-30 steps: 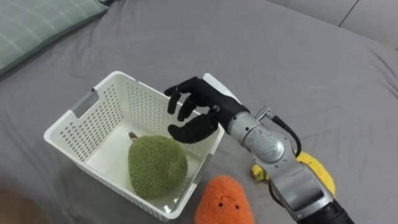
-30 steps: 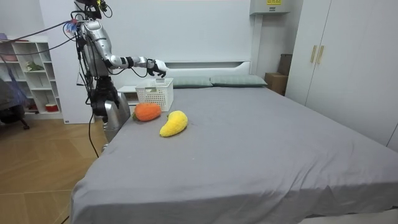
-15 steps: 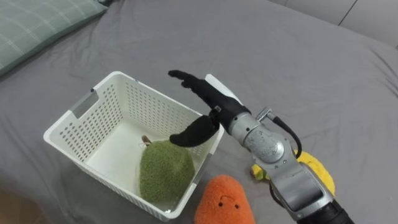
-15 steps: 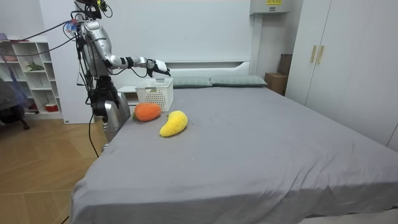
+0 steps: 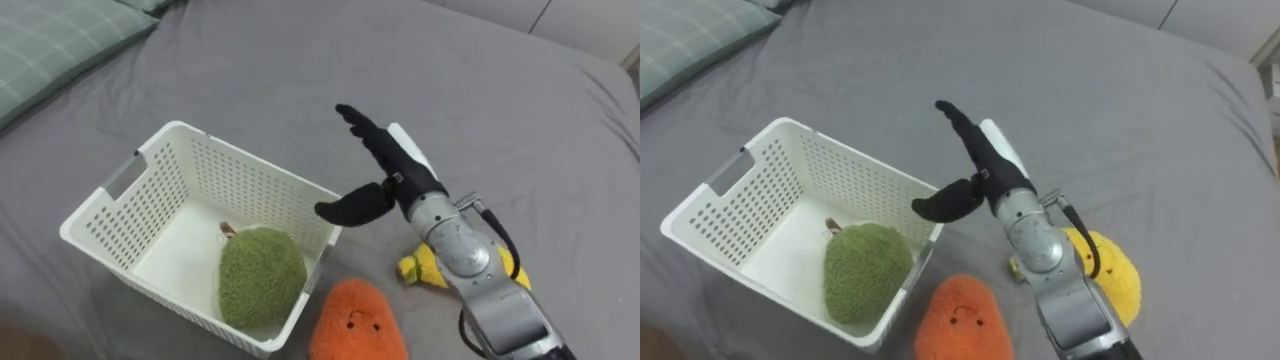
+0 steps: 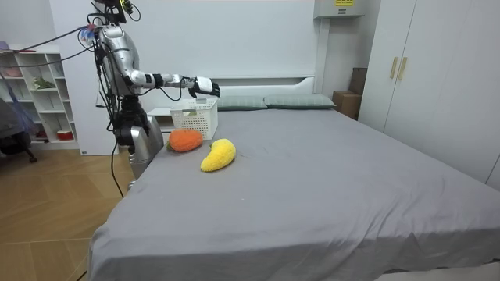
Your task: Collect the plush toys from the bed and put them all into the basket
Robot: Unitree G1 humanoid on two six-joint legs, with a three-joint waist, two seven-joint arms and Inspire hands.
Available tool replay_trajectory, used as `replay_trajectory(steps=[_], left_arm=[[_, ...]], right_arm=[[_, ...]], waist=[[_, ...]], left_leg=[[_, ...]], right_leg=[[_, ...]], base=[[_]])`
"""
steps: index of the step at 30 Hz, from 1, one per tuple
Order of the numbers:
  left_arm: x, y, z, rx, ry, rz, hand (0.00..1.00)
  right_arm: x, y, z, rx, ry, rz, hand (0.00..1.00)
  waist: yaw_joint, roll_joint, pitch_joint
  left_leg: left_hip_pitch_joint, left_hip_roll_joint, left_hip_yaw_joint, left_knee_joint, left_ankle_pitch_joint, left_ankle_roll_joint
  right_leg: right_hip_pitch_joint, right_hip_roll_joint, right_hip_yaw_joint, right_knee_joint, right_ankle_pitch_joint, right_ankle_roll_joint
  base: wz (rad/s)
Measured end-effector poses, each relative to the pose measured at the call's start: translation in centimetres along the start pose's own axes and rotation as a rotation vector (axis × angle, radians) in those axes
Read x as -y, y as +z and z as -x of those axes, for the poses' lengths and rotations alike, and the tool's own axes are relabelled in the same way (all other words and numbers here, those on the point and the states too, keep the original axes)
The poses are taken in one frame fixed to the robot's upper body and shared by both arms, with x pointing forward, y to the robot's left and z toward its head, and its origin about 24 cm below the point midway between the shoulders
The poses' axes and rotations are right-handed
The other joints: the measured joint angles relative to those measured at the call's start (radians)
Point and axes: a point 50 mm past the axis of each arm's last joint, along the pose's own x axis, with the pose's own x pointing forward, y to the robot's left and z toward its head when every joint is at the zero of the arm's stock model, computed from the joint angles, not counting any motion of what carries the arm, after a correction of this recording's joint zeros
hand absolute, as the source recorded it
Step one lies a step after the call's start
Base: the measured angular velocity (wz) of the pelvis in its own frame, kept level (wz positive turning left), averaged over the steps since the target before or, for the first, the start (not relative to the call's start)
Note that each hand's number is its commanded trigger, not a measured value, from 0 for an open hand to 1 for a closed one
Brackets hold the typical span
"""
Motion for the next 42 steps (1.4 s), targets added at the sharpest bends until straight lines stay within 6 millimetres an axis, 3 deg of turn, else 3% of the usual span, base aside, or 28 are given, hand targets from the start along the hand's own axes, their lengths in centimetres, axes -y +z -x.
replay_trajectory(steps=[4,7,11,16,22,30,32,38,42], left_arm=[[-0.4,-0.7,-0.1,-0.023,0.014,0.030,0.00],[-0.4,-1.5,0.1,-0.045,0.013,0.039,0.00],[-0.3,-2.3,0.2,-0.068,0.014,0.045,0.00],[-0.4,-3.0,0.3,-0.087,0.014,0.040,0.00],[-0.6,-3.4,0.3,-0.101,0.021,0.044,0.00],[-1.3,-2.2,-0.1,-0.062,0.026,0.021,0.00],[-1.6,-1.4,-0.3,-0.039,0.027,0.028,0.00],[-1.8,1.0,-0.7,0.028,0.009,0.030,0.00],[-2.0,1.8,-0.9,0.052,0.001,0.035,0.00]], right_arm=[[2.4,-1.7,0.8,-0.052,-0.122,-0.012,0.00],[3.5,-3.2,1.5,-0.108,-0.181,-0.039,0.00],[5.2,-4.7,2.3,-0.166,-0.284,-0.054,0.00],[6.1,-7.1,2.9,-0.266,-0.335,-0.043,0.00],[6.5,-9.4,3.6,-0.362,-0.347,-0.064,0.00],[8.0,-12.4,3.6,-0.517,-0.361,-0.085,0.00],[8.4,-12.3,3.1,-0.517,-0.376,-0.090,0.00],[10.1,-11.7,0.7,-0.542,-0.381,-0.034,0.00],[10.3,-11.7,0.1,-0.553,-0.370,-0.016,0.00]], waist=[[-0.030,-0.003,-0.0052],[-0.050,0.005,-0.0010],[-0.074,-0.002,-0.0045],[-0.105,-0.009,-0.0091],[-0.123,-0.013,-0.0084],[-0.110,-0.024,-0.0091],[-0.107,-0.027,-0.0090],[-0.100,-0.036,0.0048],[-0.096,-0.037,0.0064]], left_leg=[[0.004,0.001,0.007,-0.001,0.000,0.000],[0.022,0.002,0.019,-0.010,0.000,0.000],[0.029,0.002,0.026,-0.018,0.000,0.000],[0.037,0.002,0.026,-0.019,0.000,0.000],[0.033,0.003,0.031,-0.020,0.000,0.000],[-0.025,0.005,0.032,0.005,0.001,-0.001],[-0.058,0.005,0.031,0.015,0.005,0.000],[-0.126,0.007,0.029,0.021,0.016,0.002],[-0.158,0.006,0.024,0.022,0.018,0.003]], right_leg=[[0.003,0.001,0.001,0.000,0.000,0.000],[0.015,0.002,0.024,-0.002,0.000,0.000],[0.015,0.003,0.034,-0.001,0.000,0.000],[0.017,0.001,0.031,-0.001,0.000,0.000],[0.015,0.002,0.039,0.000,0.000,0.001],[-0.044,0.002,0.040,0.016,0.000,0.000],[-0.075,0.001,0.037,0.022,0.001,-0.001],[-0.135,0.001,0.020,0.018,0.016,-0.004],[-0.166,0.000,0.014,0.017,0.016,-0.004]], base=[[-0.04],[-0.13],[-0.08],[0.00],[-0.02],[0.00],[0.00],[0.04],[0.04]])
